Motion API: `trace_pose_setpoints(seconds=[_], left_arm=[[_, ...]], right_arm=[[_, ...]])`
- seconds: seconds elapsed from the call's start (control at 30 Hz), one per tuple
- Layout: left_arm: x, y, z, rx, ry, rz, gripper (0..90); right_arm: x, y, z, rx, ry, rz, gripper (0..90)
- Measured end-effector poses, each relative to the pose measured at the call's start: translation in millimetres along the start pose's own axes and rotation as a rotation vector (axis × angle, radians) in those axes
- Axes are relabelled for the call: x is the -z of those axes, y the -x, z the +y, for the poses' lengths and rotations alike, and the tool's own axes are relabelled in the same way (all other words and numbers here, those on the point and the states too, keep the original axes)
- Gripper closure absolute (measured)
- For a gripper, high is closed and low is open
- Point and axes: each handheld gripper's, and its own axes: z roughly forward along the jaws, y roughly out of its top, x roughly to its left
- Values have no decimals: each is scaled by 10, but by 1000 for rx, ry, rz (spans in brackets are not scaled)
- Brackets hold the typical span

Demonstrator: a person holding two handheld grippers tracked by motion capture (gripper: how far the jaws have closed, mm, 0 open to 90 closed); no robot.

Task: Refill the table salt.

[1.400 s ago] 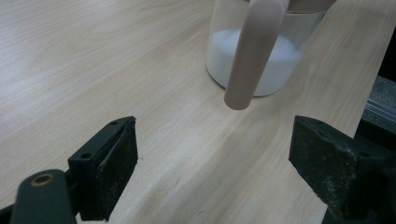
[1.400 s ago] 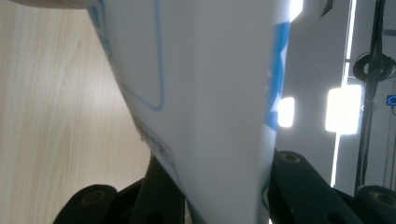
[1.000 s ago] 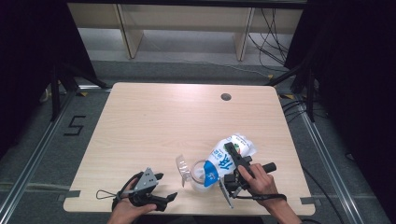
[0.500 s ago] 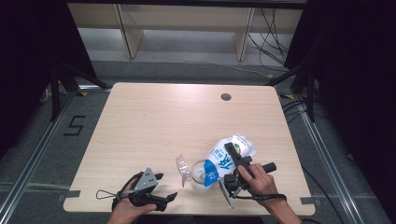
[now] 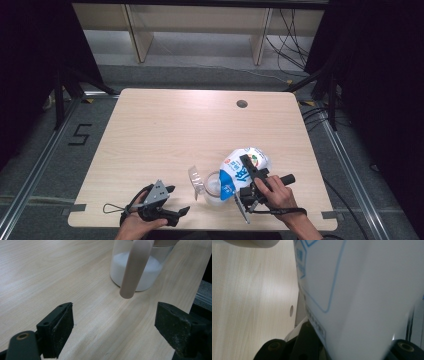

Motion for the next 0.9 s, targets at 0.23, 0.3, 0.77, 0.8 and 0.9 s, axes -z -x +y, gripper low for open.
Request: trace_pose_setpoints(seconds=[0.23,0.3,0.77,0.8,0.9], left_arm=[[-3,4,-2,1,0,7,152],[-2,4,-2,0,-1,7,152],[0,2,-1,2,-2,4,152],[-2,4,-2,3,1,7,152],[1,2,0,2,-3,6,152]], right_arm=[[-11,57,9,87,37,-34,840],[3,30,10,59,12,-22,840],[6,16,16,94,15,-28,841],[13,8,19,79,8,-28,841],[8,8,25,85,24,-43,842]])
